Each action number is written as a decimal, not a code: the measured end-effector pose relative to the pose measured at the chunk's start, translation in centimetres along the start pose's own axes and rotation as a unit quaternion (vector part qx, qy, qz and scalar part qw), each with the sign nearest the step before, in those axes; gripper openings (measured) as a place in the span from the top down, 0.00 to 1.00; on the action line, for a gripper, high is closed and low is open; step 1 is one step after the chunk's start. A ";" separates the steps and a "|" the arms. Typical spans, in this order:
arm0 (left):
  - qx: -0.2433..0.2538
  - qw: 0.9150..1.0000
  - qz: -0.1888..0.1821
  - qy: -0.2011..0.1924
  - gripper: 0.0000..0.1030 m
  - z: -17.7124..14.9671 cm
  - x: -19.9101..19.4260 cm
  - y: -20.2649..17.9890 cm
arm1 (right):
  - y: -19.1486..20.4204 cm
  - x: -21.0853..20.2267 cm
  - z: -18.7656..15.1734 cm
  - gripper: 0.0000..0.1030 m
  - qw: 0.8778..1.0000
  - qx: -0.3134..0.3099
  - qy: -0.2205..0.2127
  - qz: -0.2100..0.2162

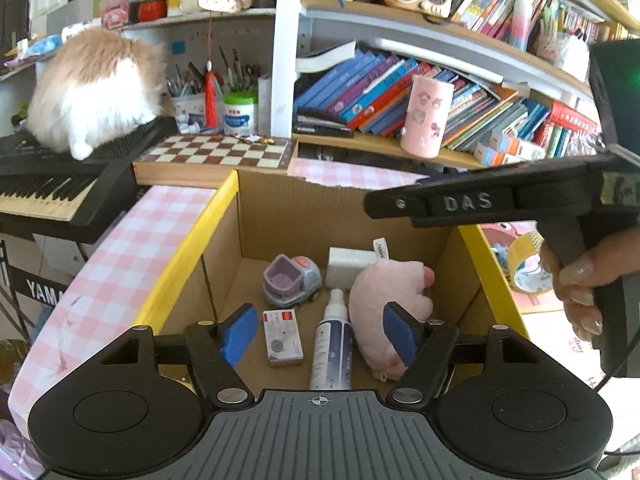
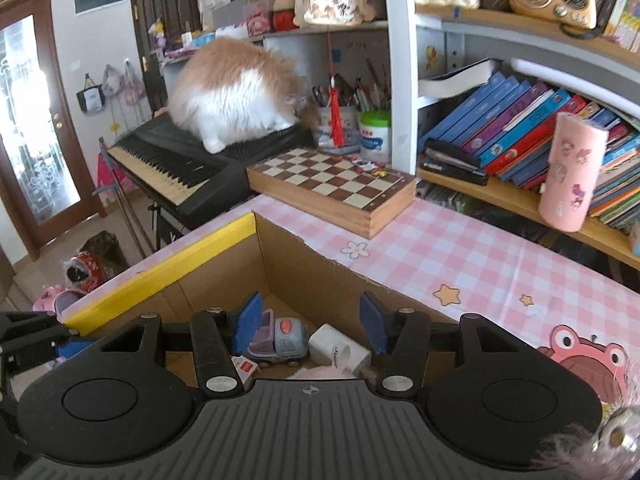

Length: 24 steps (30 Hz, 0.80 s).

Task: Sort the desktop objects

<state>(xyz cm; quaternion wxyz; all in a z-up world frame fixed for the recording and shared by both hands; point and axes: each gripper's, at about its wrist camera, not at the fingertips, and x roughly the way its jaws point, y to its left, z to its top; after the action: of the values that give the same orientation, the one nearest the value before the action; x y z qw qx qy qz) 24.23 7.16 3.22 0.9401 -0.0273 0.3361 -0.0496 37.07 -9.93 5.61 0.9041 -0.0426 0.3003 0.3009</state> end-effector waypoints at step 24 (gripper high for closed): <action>-0.002 0.998 -0.026 -0.054 0.29 -2.7 -6.5 1.1 | 2.4 -10.4 -6.8 0.48 0.987 0.053 -0.066 -0.139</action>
<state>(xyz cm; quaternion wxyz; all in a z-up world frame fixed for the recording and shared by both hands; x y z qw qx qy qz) 17.59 8.94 5.11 0.9551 -0.0406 0.2845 -0.0721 25.58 -15.07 6.23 0.9559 -0.0163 0.2470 0.1582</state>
